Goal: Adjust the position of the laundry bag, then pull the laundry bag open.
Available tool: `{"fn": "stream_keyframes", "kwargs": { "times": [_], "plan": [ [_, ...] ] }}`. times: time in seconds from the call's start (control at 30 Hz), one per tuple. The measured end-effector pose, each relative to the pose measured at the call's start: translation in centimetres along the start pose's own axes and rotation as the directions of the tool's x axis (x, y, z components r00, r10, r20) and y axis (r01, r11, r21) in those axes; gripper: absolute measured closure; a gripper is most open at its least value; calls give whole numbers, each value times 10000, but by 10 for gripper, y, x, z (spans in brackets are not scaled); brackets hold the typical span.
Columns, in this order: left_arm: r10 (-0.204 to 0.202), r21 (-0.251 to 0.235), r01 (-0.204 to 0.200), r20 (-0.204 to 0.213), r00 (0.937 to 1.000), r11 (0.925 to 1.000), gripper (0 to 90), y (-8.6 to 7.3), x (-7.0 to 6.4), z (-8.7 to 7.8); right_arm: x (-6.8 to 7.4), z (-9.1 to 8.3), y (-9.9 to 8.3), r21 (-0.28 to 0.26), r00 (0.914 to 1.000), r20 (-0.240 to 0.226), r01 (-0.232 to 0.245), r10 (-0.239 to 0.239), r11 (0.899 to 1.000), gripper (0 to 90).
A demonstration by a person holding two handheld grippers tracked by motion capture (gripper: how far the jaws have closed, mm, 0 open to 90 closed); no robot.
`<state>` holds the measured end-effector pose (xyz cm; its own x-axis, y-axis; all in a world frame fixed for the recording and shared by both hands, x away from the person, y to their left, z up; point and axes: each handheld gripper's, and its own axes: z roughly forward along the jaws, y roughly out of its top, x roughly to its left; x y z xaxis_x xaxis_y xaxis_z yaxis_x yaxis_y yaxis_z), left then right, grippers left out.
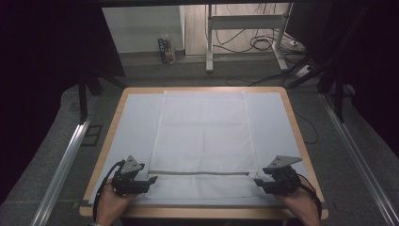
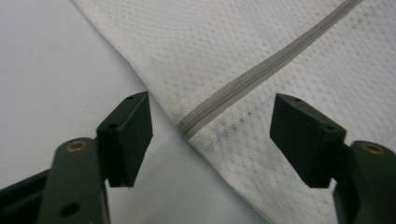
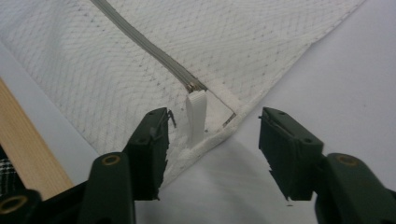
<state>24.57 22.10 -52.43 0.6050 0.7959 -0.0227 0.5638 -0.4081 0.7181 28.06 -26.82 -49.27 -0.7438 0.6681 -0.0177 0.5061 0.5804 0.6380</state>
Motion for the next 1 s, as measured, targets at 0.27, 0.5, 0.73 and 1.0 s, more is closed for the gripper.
{"fn": "stream_keyframes", "kwargs": {
  "times": [0.27,0.5,0.73,1.0],
  "plan": [
    [80,56,-80,-101,9999,10000,215,0,0,4,-1,6,1,-60,10000,-76,-8,8,10000,307],
    [94,124,-93,-97,9999,9999,201,1,0,5,-1,12,2,41,9999,-152,26,-25,10000,286],
    [10,69,-10,-69,10000,10000,198,1,0,5,-3,13,1,-3,9999,-154,-28,28,10000,270],
    [-6,41,6,-54,10000,10000,189,2,0,6,-4,17,1,-54,9999,-113,-82,82,10000,218]
  ]
}}
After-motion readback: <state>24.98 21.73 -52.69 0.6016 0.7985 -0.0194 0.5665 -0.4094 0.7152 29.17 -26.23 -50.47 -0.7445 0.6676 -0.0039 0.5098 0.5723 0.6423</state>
